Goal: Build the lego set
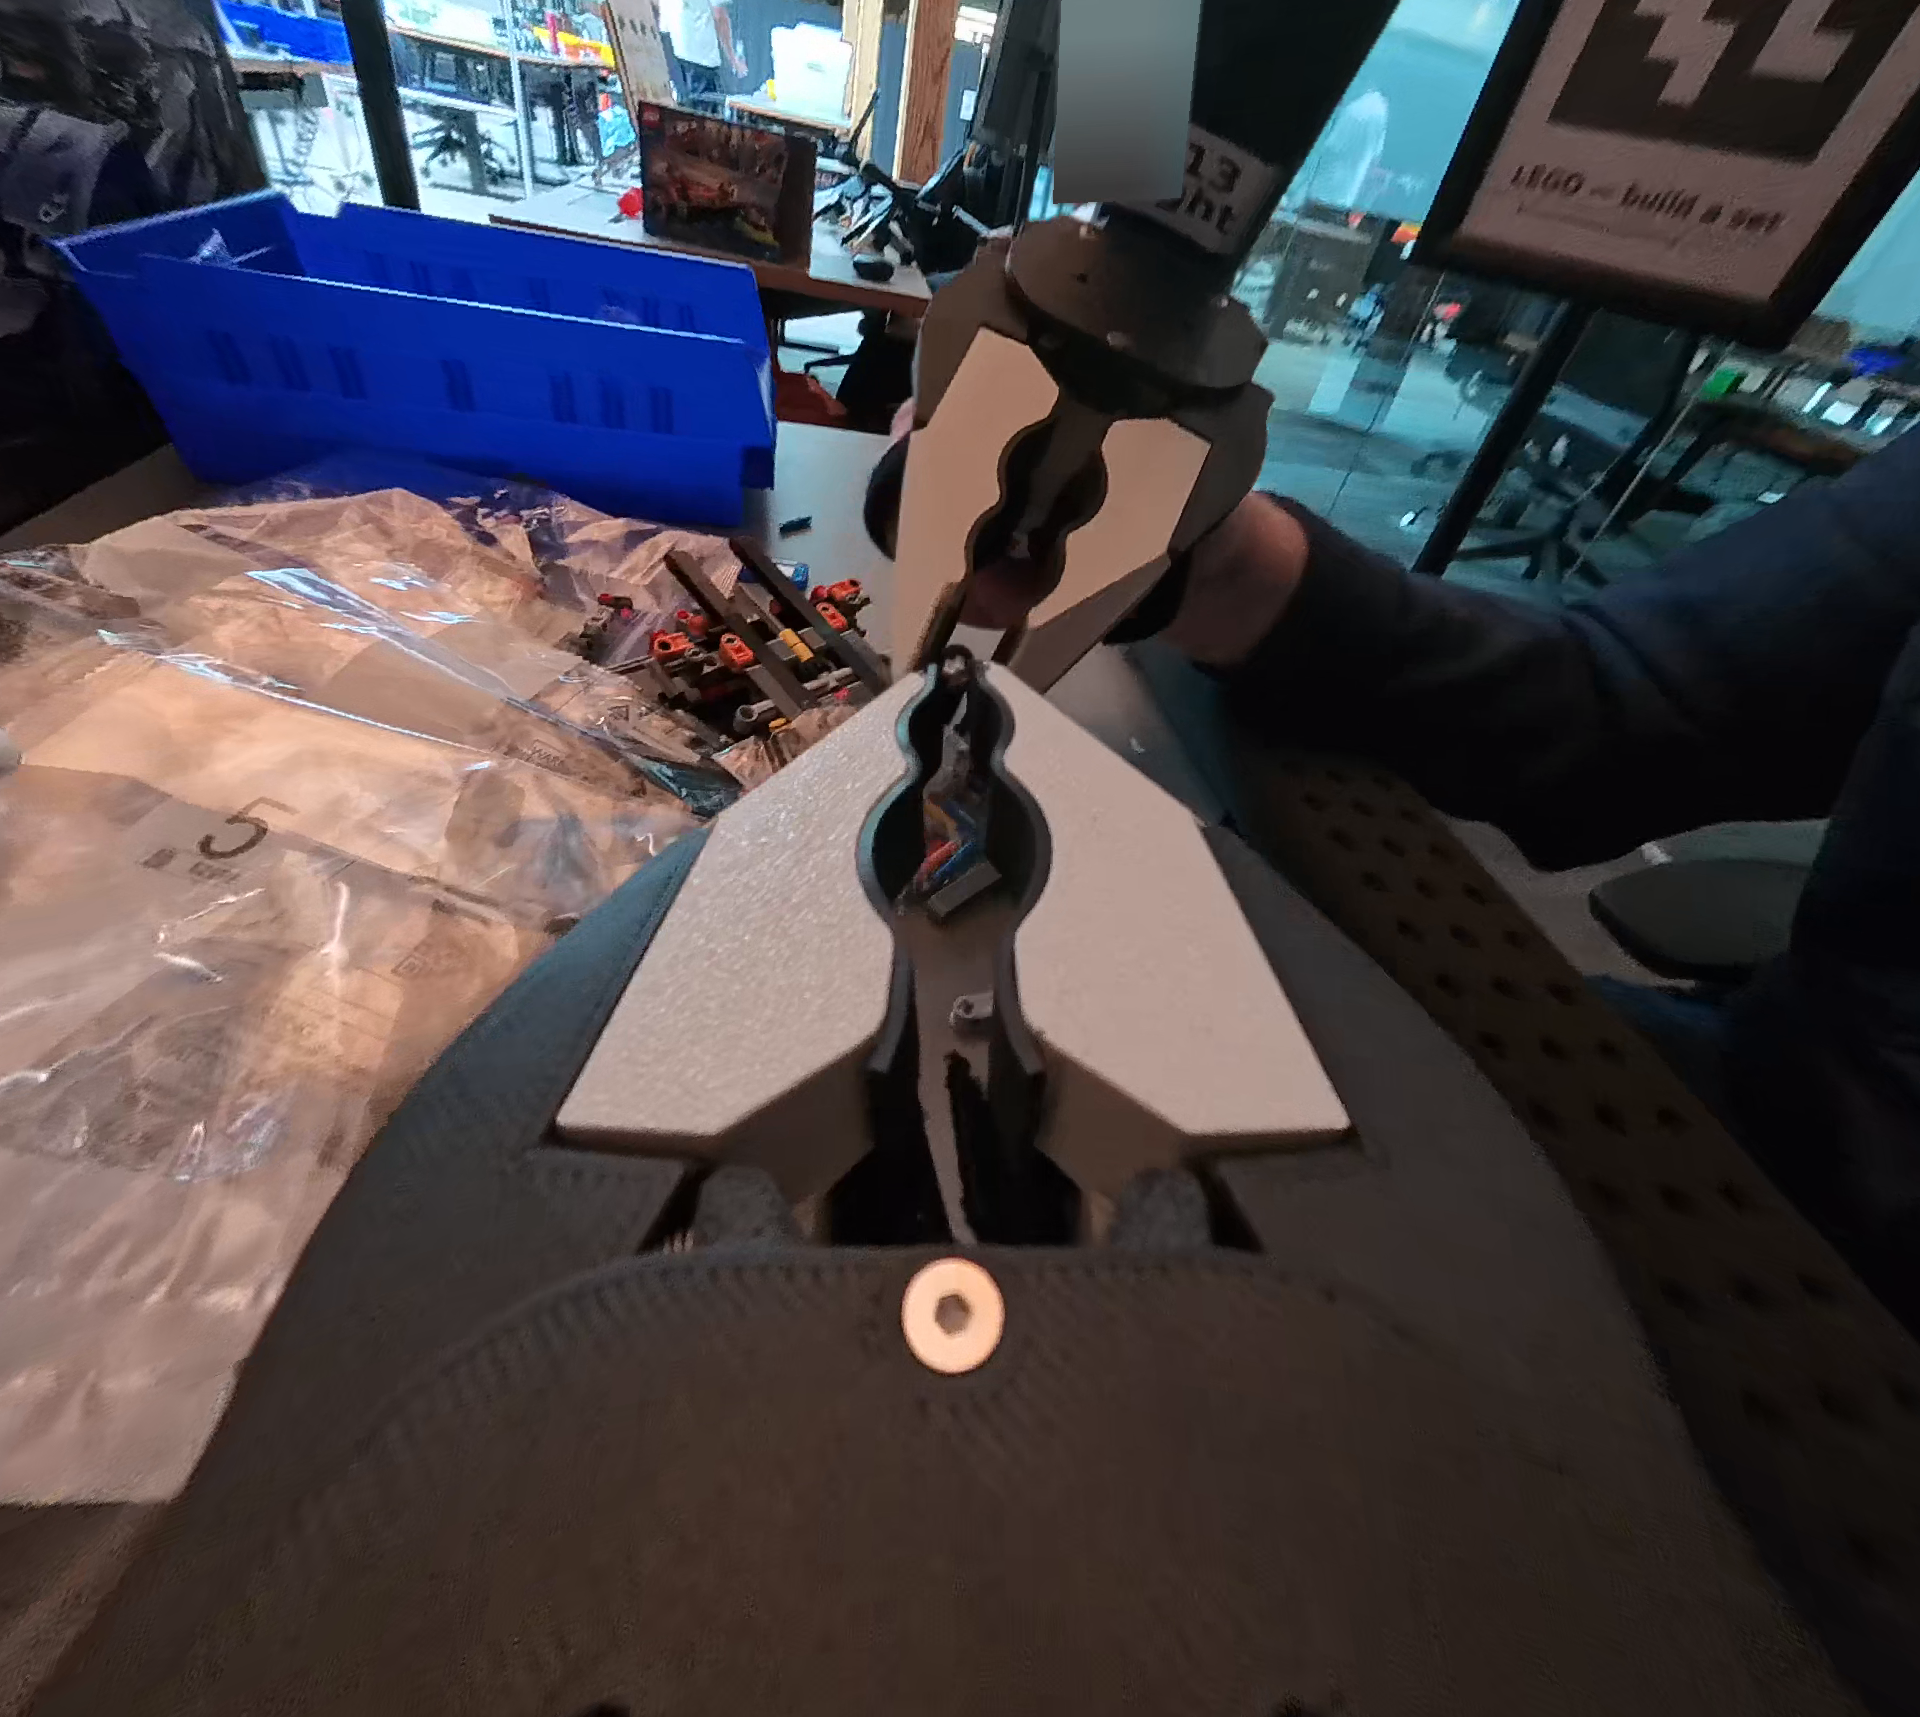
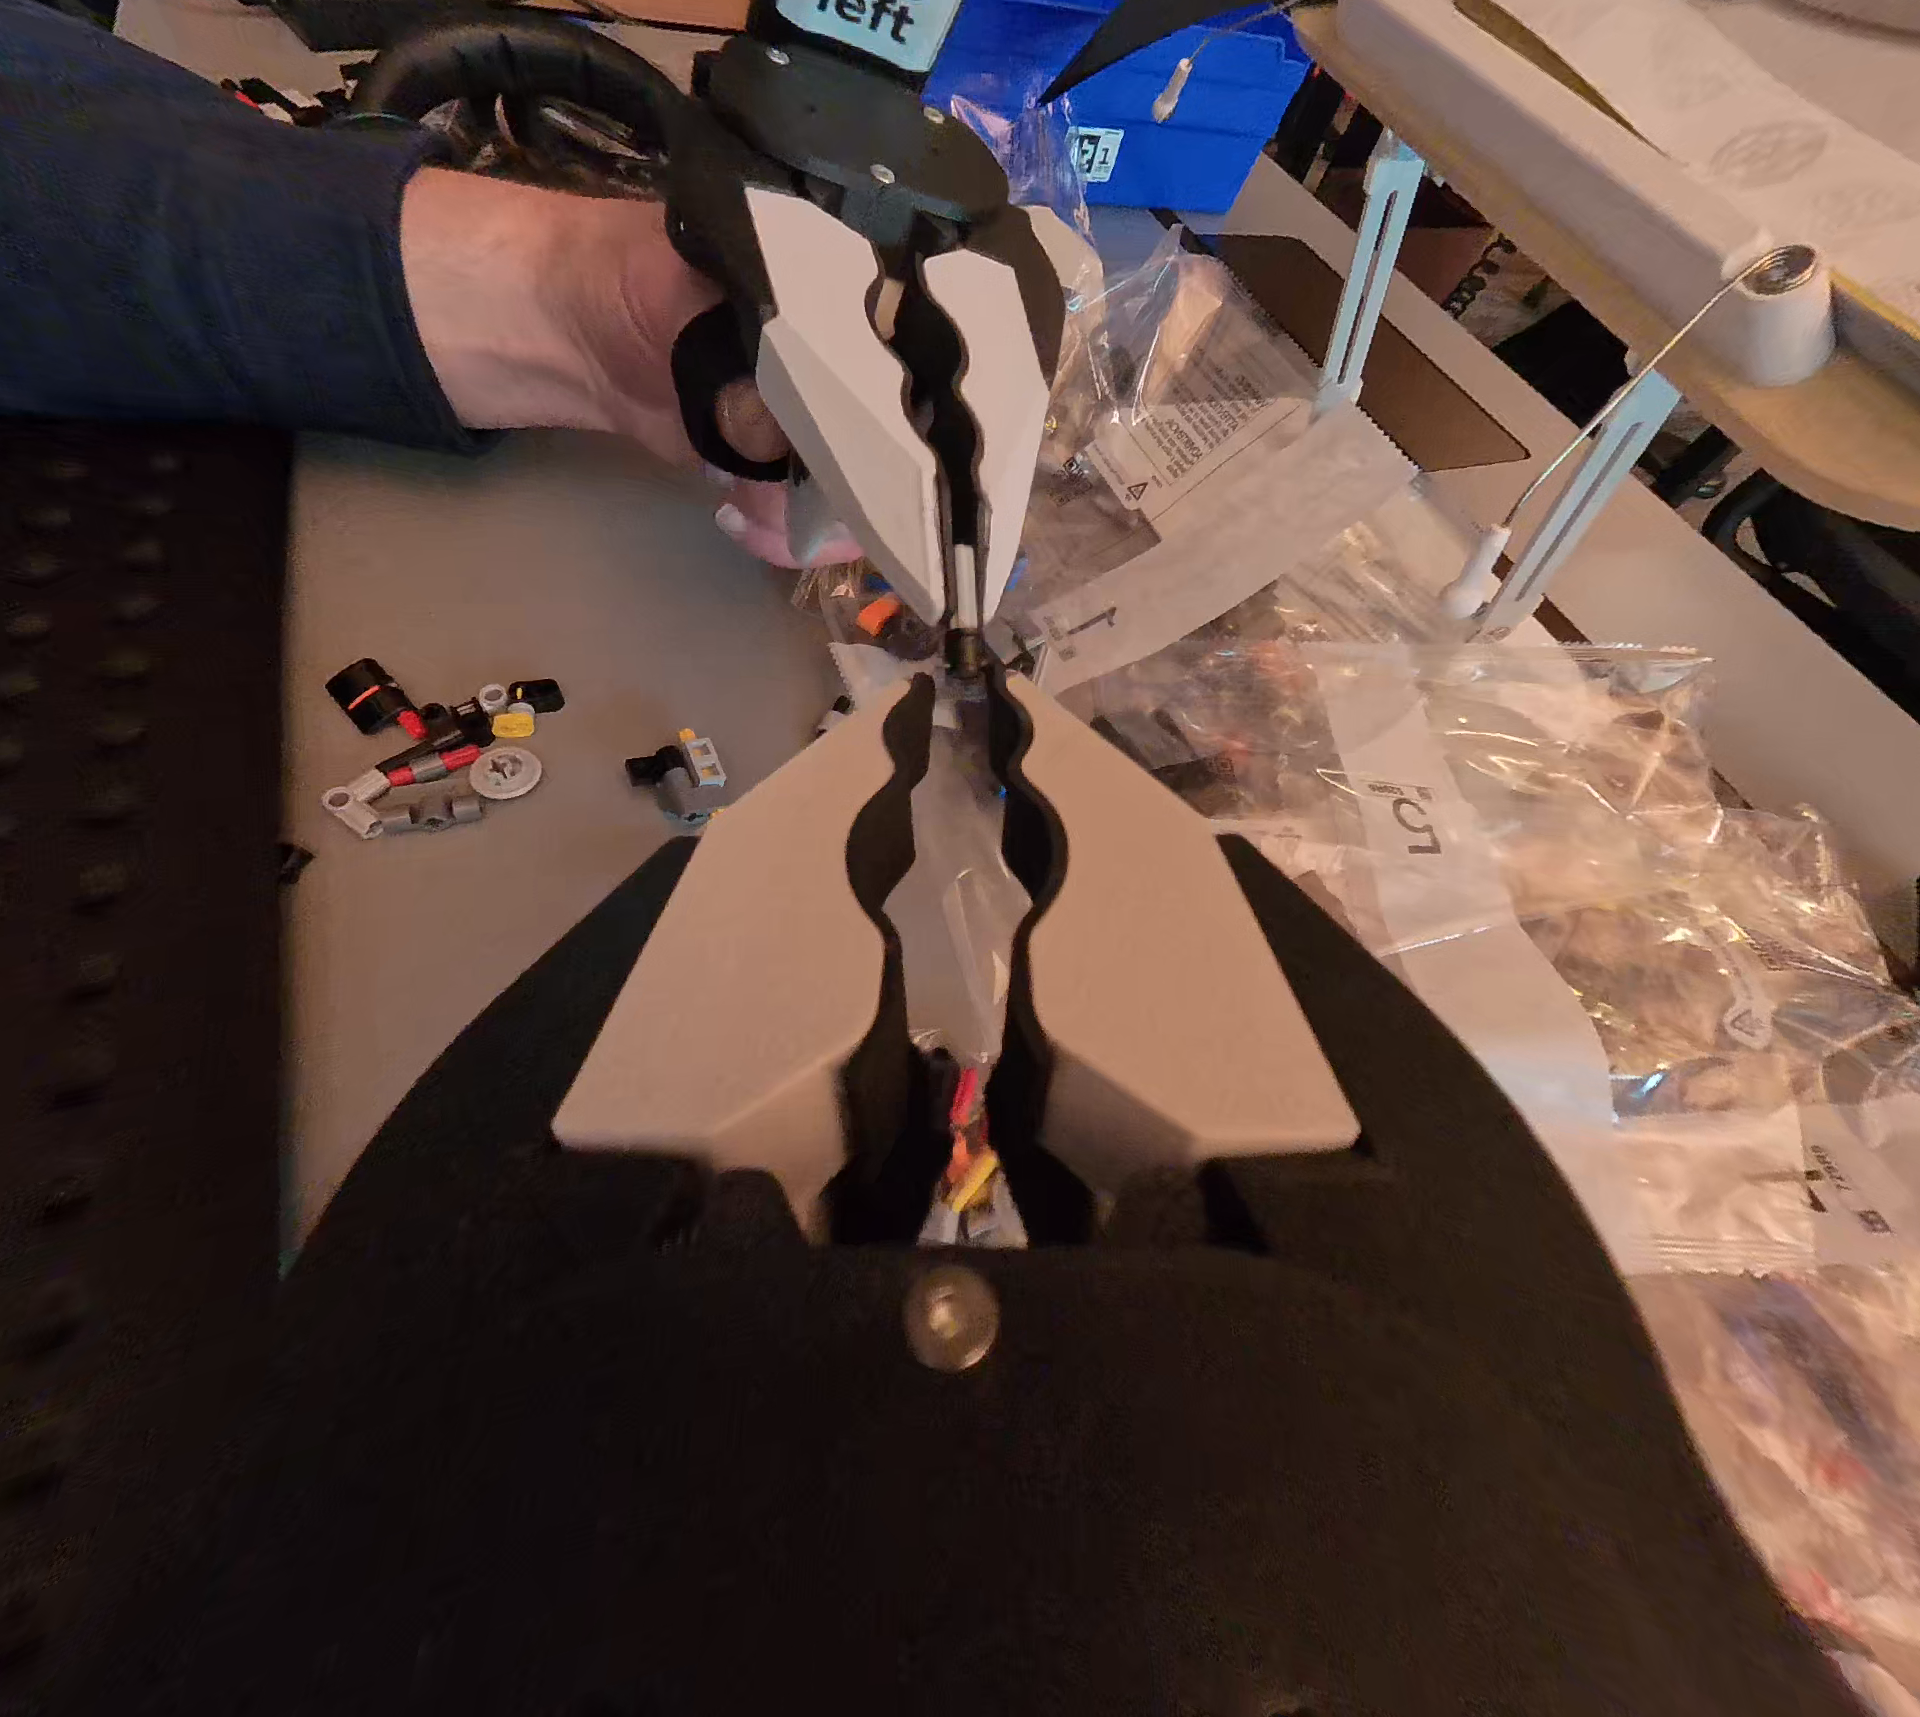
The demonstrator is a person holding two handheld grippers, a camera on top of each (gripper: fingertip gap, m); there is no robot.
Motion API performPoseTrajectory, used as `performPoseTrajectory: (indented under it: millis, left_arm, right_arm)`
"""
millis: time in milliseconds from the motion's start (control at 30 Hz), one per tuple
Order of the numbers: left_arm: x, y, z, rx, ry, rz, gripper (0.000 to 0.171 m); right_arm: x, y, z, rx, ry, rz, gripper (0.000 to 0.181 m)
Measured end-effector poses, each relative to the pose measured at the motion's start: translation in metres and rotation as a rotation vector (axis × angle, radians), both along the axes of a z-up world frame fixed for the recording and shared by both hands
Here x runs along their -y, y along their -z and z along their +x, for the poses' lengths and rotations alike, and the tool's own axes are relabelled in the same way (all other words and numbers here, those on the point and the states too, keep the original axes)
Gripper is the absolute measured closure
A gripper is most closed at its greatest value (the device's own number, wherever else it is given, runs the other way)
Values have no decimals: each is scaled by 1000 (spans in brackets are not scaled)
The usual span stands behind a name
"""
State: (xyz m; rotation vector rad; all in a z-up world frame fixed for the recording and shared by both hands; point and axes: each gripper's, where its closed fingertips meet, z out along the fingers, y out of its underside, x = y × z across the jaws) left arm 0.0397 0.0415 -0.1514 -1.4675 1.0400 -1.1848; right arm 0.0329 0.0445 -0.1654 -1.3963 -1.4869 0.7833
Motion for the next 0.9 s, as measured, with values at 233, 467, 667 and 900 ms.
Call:
performPoseTrajectory:
  millis: [233, 467, 667, 900]
  left_arm:
    - [4, -9, 0, 121, 69, -92, 170]
    - [4, -10, 0, 138, 79, -109, 169]
    - [3, -2, 3, 82, 56, -77, 170]
    - [0, 9, 5, -12, 9, -19, 169]
  right_arm:
    - [3, -7, -2, -8, 8, 75, 177]
    - [3, -7, -2, -6, 11, 76, 177]
    - [2, -7, -3, -13, 13, 58, 175]
    - [-2, 4, -3, 56, 42, 75, 176]
